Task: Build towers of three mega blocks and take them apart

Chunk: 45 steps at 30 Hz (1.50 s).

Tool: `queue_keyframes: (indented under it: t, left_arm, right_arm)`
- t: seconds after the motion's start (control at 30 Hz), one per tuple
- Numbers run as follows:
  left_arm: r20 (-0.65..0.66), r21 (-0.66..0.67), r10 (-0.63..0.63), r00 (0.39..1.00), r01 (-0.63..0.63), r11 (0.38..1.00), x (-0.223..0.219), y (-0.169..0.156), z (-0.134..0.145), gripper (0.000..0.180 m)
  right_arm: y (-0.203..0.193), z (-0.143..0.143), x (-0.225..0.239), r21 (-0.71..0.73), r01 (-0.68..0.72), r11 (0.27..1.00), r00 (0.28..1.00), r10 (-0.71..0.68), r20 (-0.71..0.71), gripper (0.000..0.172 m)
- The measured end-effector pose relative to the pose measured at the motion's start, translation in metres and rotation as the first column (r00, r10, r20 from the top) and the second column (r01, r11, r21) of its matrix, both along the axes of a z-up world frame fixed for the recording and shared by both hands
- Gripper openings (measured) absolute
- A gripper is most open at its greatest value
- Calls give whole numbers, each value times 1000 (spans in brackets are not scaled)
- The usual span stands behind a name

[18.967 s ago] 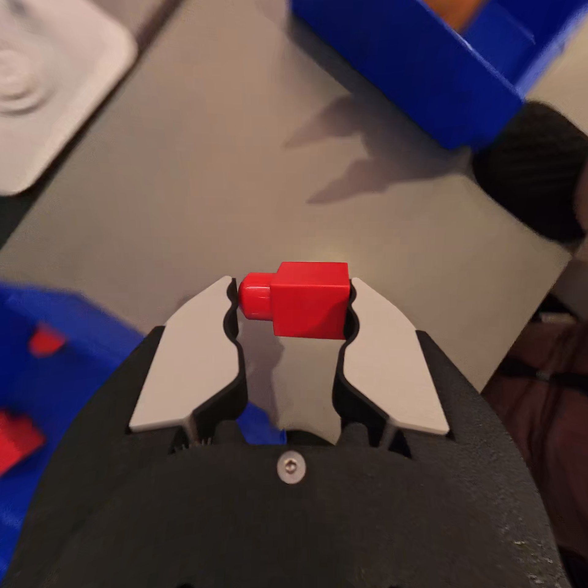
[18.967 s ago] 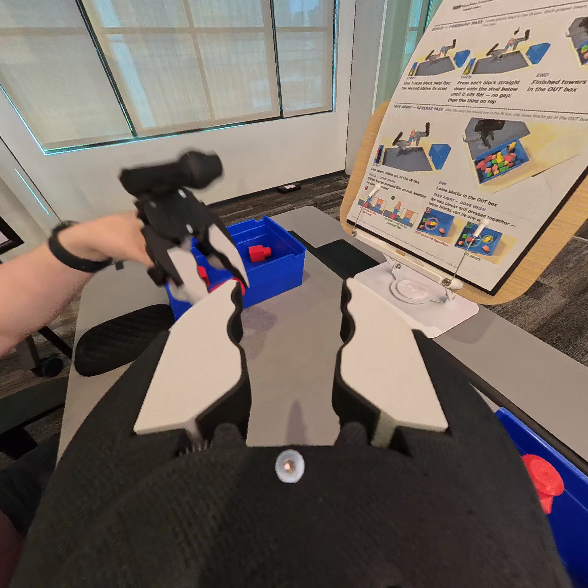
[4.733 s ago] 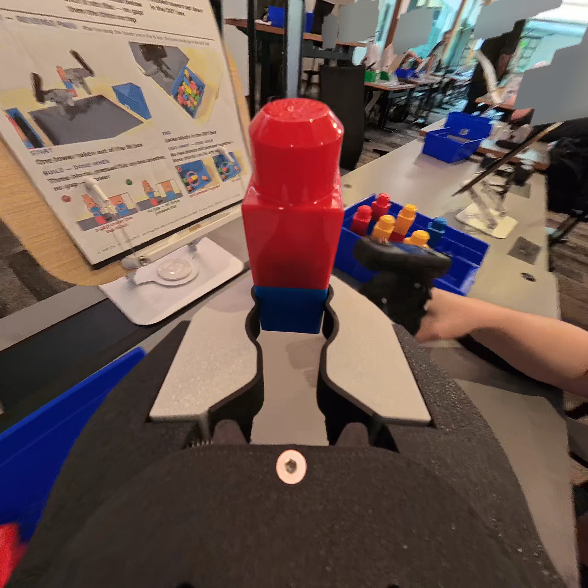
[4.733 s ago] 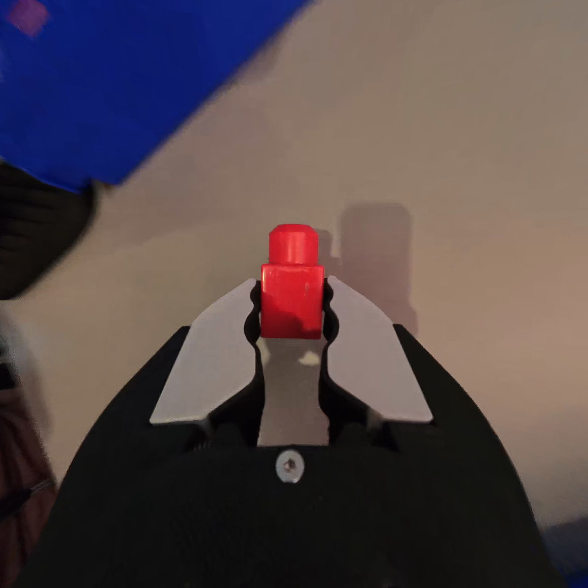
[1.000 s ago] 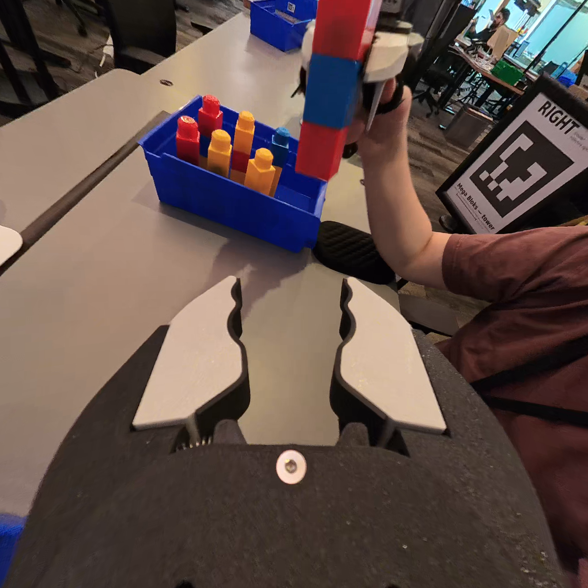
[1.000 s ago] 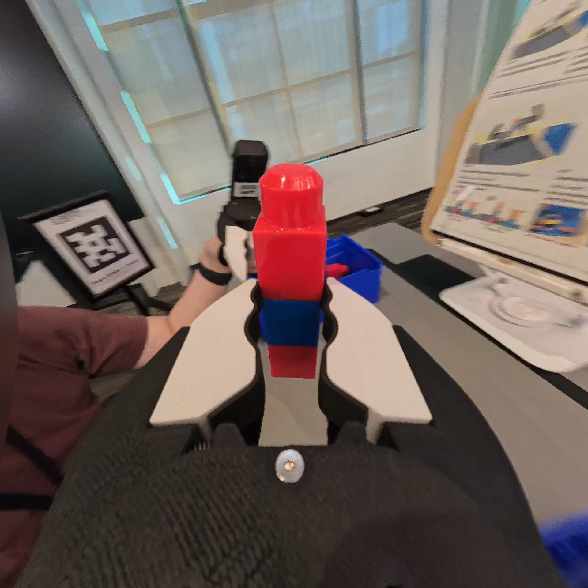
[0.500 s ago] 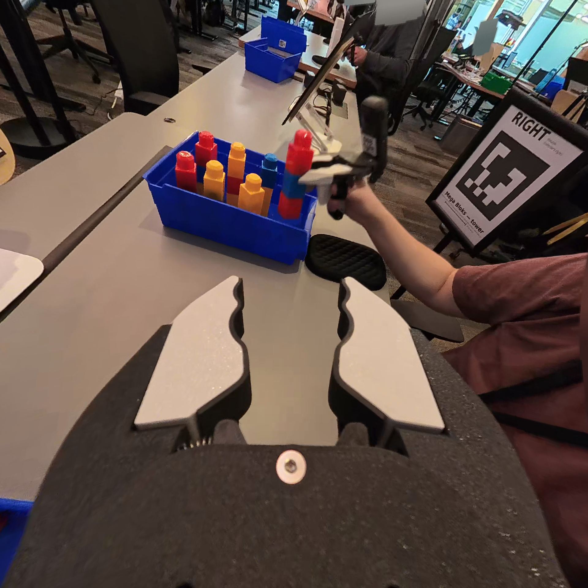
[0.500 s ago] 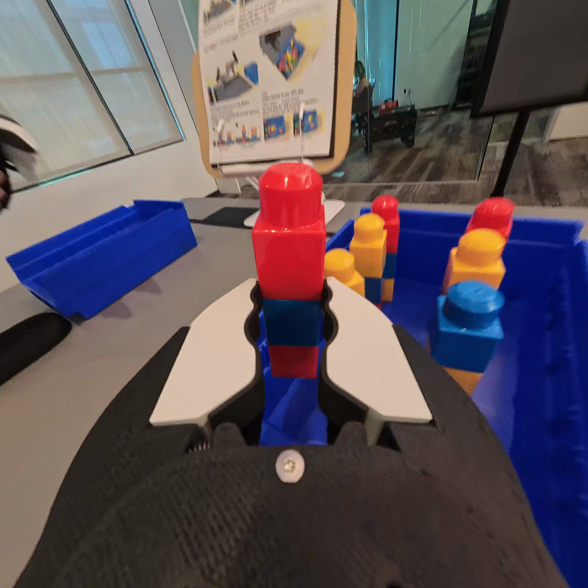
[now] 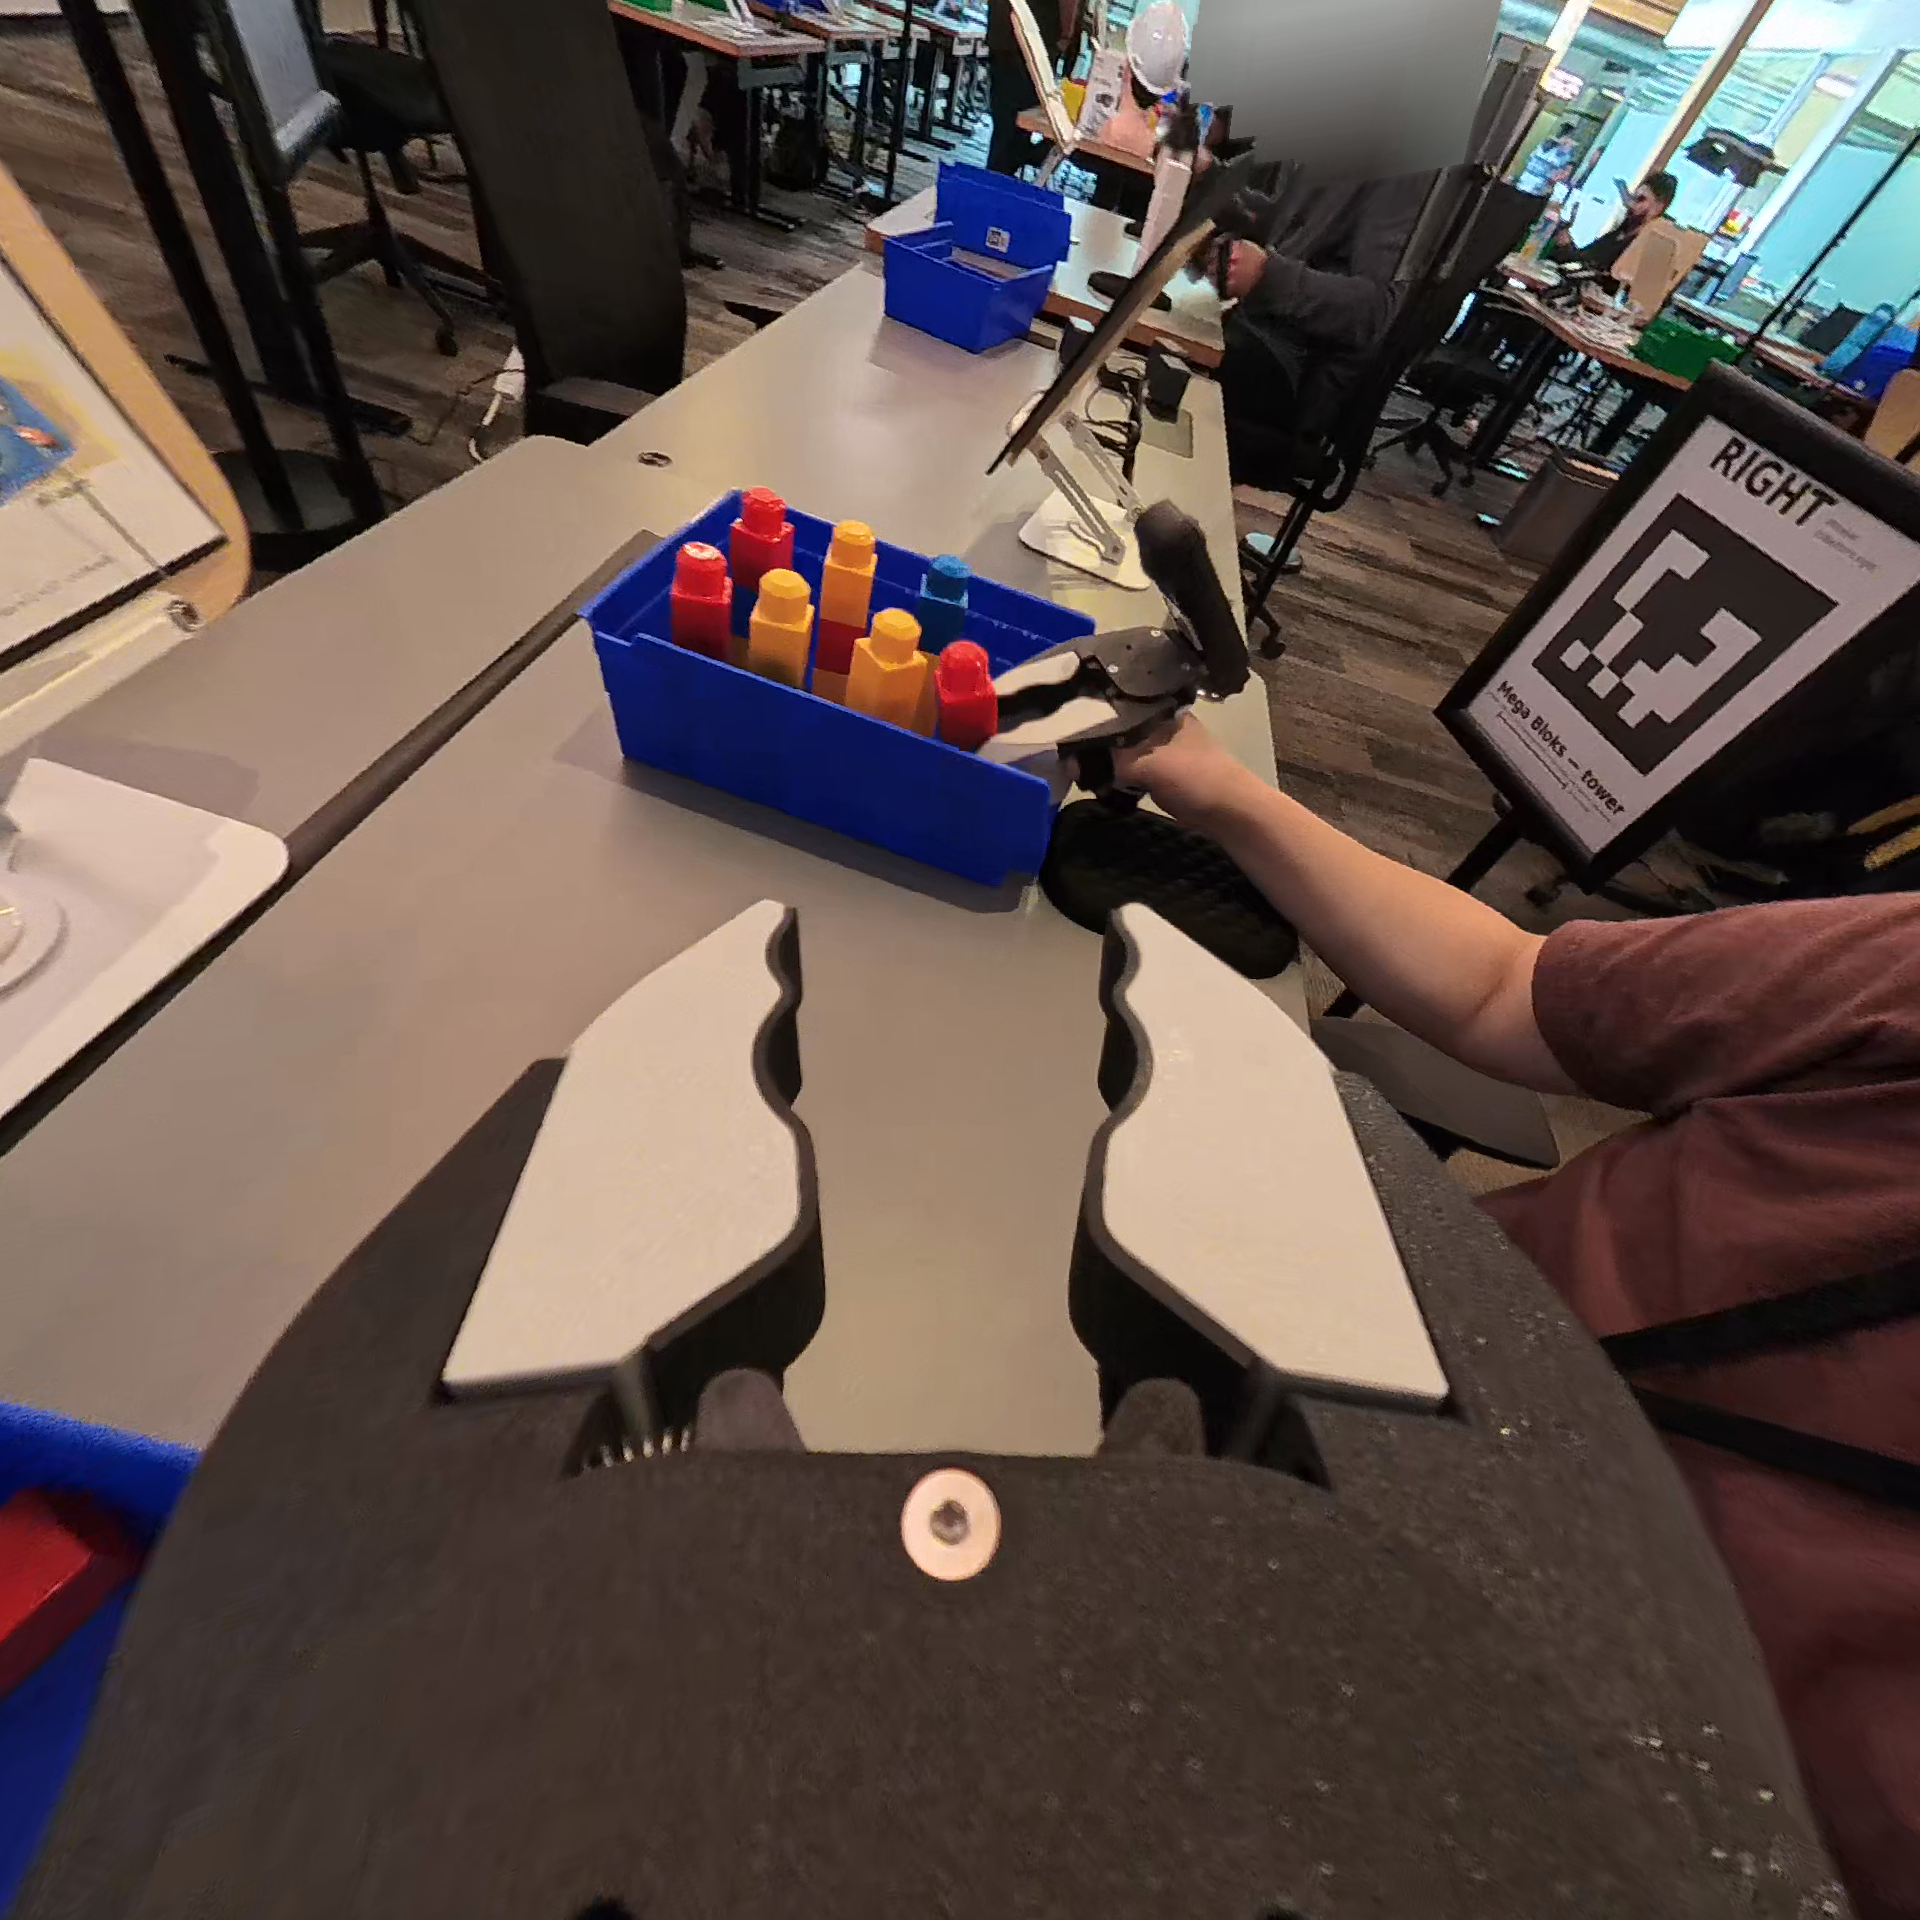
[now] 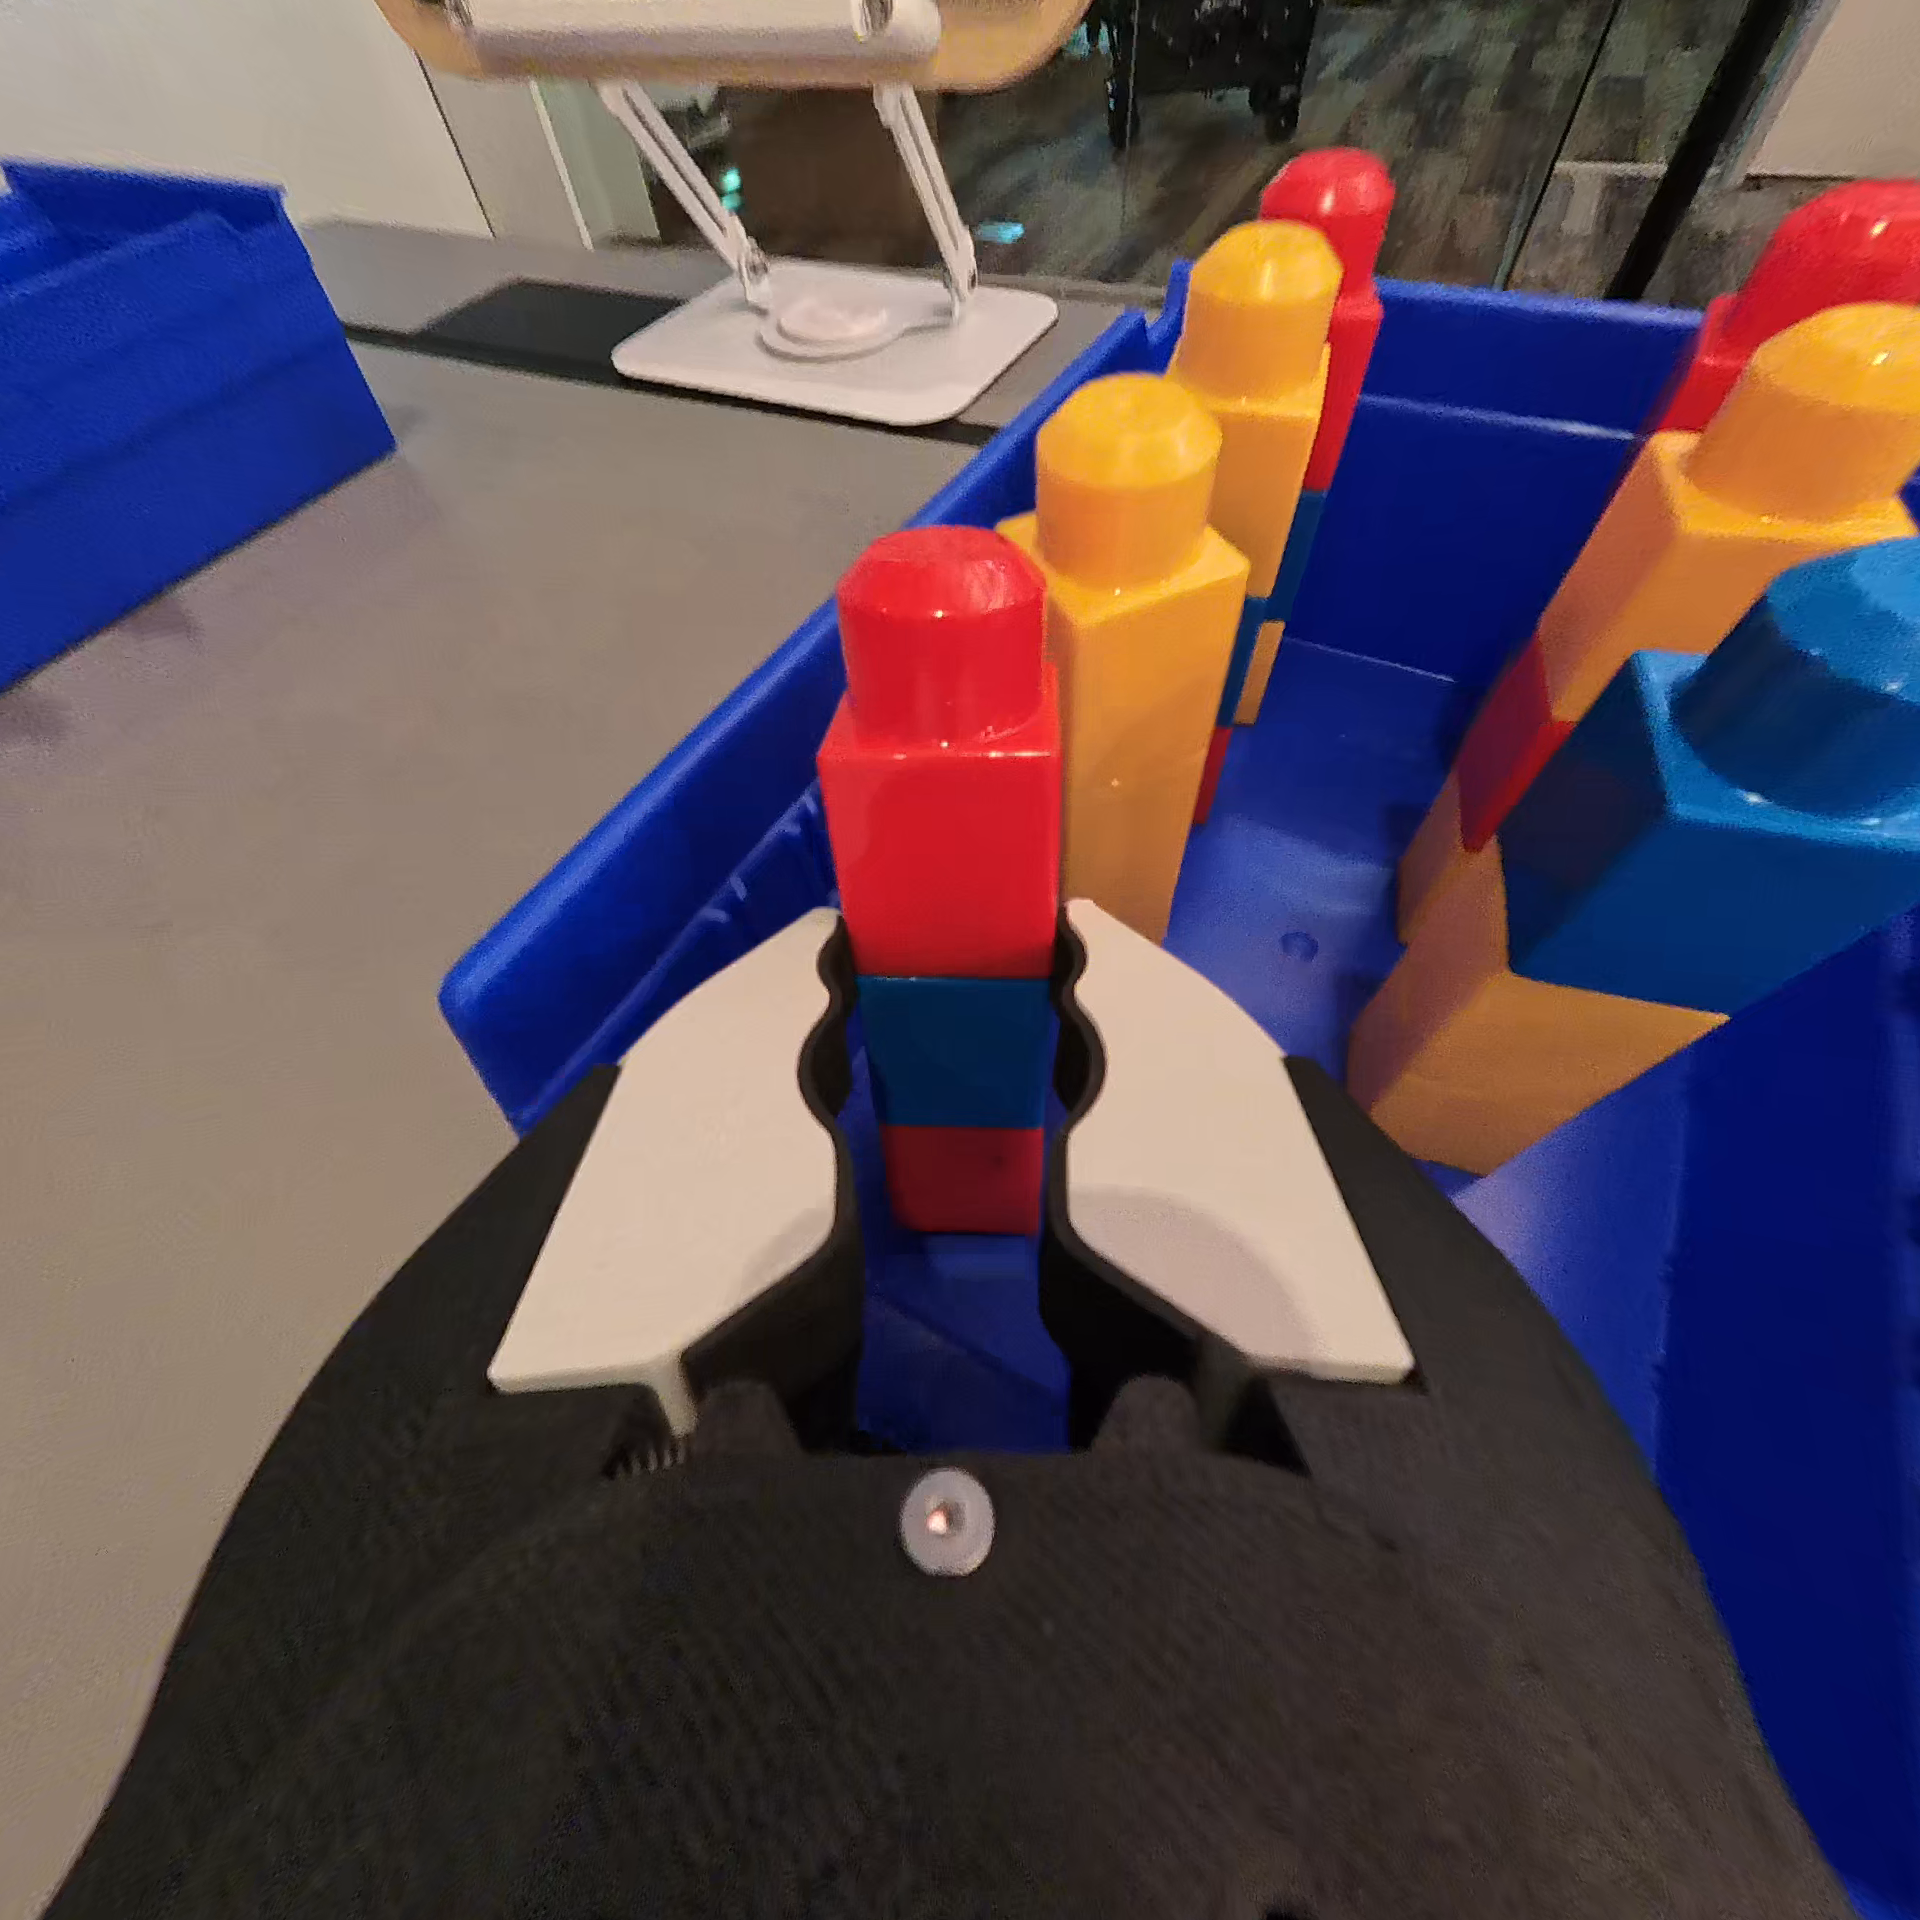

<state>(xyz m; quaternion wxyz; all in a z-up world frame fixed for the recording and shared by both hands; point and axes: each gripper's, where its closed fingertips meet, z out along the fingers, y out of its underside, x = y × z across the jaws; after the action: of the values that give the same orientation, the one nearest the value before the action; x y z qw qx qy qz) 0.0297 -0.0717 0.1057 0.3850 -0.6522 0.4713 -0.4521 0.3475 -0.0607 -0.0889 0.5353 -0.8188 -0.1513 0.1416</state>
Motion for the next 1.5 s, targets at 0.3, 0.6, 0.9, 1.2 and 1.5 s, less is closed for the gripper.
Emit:
queue_keyframes:
  t: [0.3,0.6,0.9,1.2,1.5]
  left_arm:
    - [32,-14,81,996,-80,997,-23,15,4,55]
    - [17,-15,73,997,-73,997,-22,14,2,55]
    - [16,-21,64,998,-64,998,-26,11,2,56]
    - [-263,-86,526,808,-563,822,-135,80,-57,54]
    - [-383,-196,671,635,-766,612,-155,161,-138,49]
  right_arm:
    - [-12,-4,6,-82,-25,996,1000,25,-8,38]
    - [-18,-8,7,-114,-39,993,995,49,89,38]
    - [-12,-11,8,-91,1,996,995,8,100,51]
    - [-32,51,21,167,65,984,982,-34,-184,64]
    - [-27,170,-14,366,-45,930,983,106,-148,58]
